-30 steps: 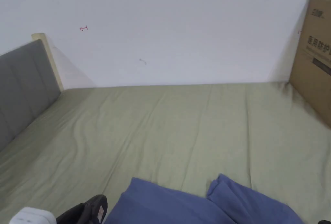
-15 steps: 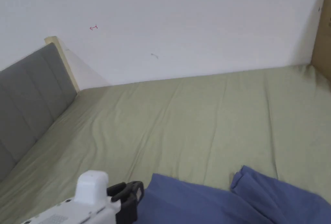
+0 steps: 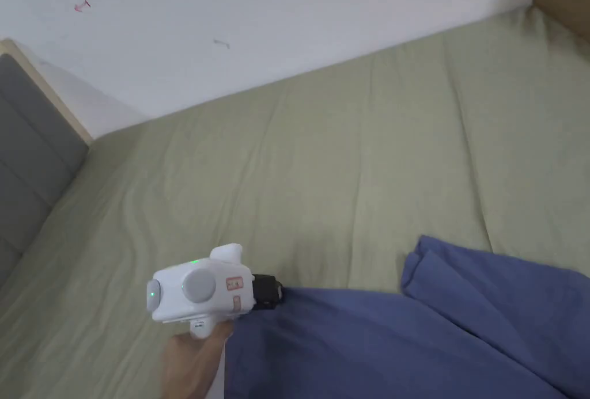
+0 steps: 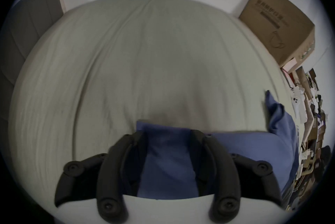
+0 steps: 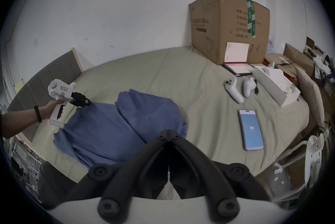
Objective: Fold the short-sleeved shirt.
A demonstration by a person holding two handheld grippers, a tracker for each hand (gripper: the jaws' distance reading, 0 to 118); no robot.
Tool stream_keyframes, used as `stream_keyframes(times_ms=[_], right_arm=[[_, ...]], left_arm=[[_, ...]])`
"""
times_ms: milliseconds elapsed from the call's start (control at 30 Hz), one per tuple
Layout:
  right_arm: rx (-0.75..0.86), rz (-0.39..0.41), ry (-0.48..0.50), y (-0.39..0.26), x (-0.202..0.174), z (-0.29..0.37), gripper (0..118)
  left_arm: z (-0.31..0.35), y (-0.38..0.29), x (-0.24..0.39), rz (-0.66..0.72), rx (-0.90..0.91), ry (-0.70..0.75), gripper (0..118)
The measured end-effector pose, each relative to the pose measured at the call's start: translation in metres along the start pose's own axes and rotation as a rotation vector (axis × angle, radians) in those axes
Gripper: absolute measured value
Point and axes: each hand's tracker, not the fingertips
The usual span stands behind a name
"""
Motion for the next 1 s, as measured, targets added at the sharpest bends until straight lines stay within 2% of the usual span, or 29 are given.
stream_keyframes(times_ms=[67, 100, 133, 300, 333, 400, 433, 533, 600, 633, 700, 733, 767, 800, 833, 867, 900, 1000], right_arm=[[-0.020, -0.005, -0.013, -0.005, 0.006, -0.001, 0], [-0.035, -0.014, -0.017, -0.007, 0.008, -0.003, 0], [-0.049, -0.025, -0.013, -0.009, 0.010, -0.005, 0], [-0.130, -0.094, -0.008, -0.014, 0.009, -0.013, 0], [-0.161, -0.118, -0.033, -0.017, 0.008, -0.016, 14], [-0.235, -0.211, -0.010, -0.023, 0.011, -0.028, 66], [-0.264, -0.266, 0.031, -0.027, 0.012, -0.034, 79], [-0.277, -0.447, 0.060, -0.035, 0.011, -0.051, 79], [-0.306, -0.513, 0.084, -0.044, 0.010, -0.066, 79], [-0.326, -0.525, 0.057, -0.049, 0.009, -0.075, 79], [-0.374, -0.498, 0.014, -0.058, 0.006, -0.093, 74], [-0.374, -0.470, 0.025, -0.062, 0.003, -0.100, 64], [-0.361, -0.420, -0.002, -0.064, 0.001, -0.101, 53], [-0.344, -0.364, -0.032, -0.061, 0.000, -0.096, 53], [-0.328, -0.336, -0.011, -0.059, -0.002, -0.091, 48], [-0.319, -0.352, 0.022, -0.058, -0.003, -0.086, 37], [-0.312, -0.366, 0.018, -0.055, -0.003, -0.081, 21], [-0.275, -0.364, 0.031, -0.043, -0.004, -0.067, 11]], left_arm=[[0.006, -0.003, 0.000, -0.009, 0.043, 0.002, 41], [0.005, -0.003, 0.003, -0.016, 0.043, 0.011, 29], [0.003, -0.002, 0.005, -0.028, 0.037, 0.004, 0], [-0.008, -0.005, 0.017, -0.068, 0.010, 0.071, 0], [-0.008, -0.005, 0.015, -0.061, 0.009, 0.072, 0], [-0.008, -0.005, 0.015, -0.048, 0.009, 0.075, 0], [0.000, -0.008, 0.023, -0.050, 0.008, 0.078, 0], [0.003, -0.009, 0.028, -0.069, 0.005, 0.080, 0], [0.003, -0.006, 0.027, -0.070, 0.001, 0.079, 0], [0.004, -0.007, 0.028, -0.069, 0.000, 0.078, 0], [0.004, -0.007, 0.027, -0.068, 0.002, 0.075, 0], [0.004, -0.007, 0.027, -0.068, 0.004, 0.073, 0], [0.005, -0.008, 0.027, -0.067, 0.006, 0.072, 0], [0.007, -0.010, 0.027, -0.065, 0.010, 0.070, 0], [0.006, -0.008, 0.025, -0.063, 0.014, 0.066, 0], [0.009, -0.009, 0.022, -0.056, 0.023, 0.055, 0], [0.017, -0.011, 0.019, -0.045, 0.045, 0.036, 0], [0.064, -0.018, 0.009, -0.062, 0.219, -0.018, 0]])
